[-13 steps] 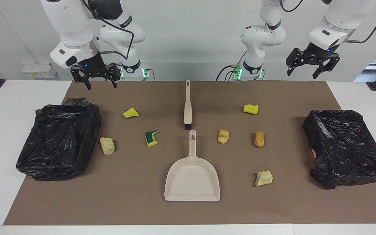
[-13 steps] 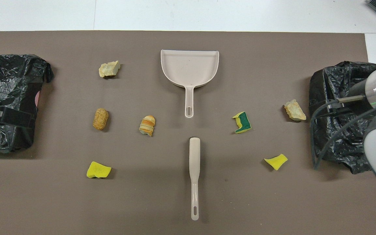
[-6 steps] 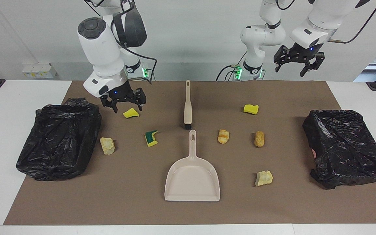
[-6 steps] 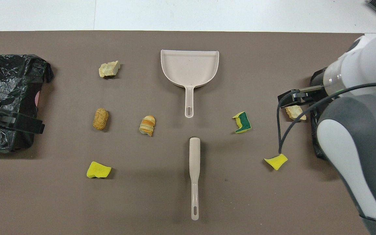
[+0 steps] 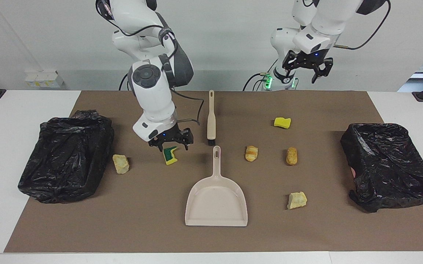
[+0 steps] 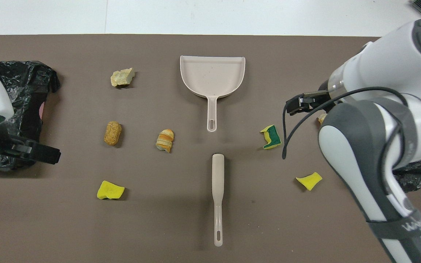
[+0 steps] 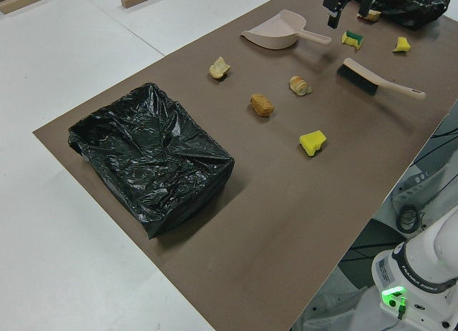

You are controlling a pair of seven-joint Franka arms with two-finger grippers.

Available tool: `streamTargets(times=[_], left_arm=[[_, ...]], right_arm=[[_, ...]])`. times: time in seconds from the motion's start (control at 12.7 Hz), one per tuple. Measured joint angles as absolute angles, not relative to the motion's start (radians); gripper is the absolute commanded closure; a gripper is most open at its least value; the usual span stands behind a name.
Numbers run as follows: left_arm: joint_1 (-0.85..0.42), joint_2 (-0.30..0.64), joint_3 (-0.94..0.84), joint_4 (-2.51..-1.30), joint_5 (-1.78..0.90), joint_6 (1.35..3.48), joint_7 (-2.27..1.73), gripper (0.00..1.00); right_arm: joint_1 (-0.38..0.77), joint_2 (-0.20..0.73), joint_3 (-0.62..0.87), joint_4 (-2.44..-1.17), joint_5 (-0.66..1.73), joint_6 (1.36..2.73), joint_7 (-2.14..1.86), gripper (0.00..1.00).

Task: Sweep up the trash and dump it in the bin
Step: 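Reach the right gripper toward the beige dustpan handle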

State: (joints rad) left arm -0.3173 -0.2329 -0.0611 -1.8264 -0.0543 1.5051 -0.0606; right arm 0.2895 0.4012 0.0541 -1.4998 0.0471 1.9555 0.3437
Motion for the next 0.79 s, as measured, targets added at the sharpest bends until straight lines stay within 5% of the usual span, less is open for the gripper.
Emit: streamTargets(times=[0.39,0.79], left_arm=[[-0.538,-0.251,-0.065,-1.985,-0.068,1.693,-0.313,0.00],[-0.720,-0.254,-0.066,-2.130,-0.069,1.849,-0.506,0.00]], right_arm=[[0.387,0.542,0.054,-1.374,0.048,2.011,0.516,0.01],[0.425,0.634,0.053,-1.336,0.048,2.054,0.562,0.20]])
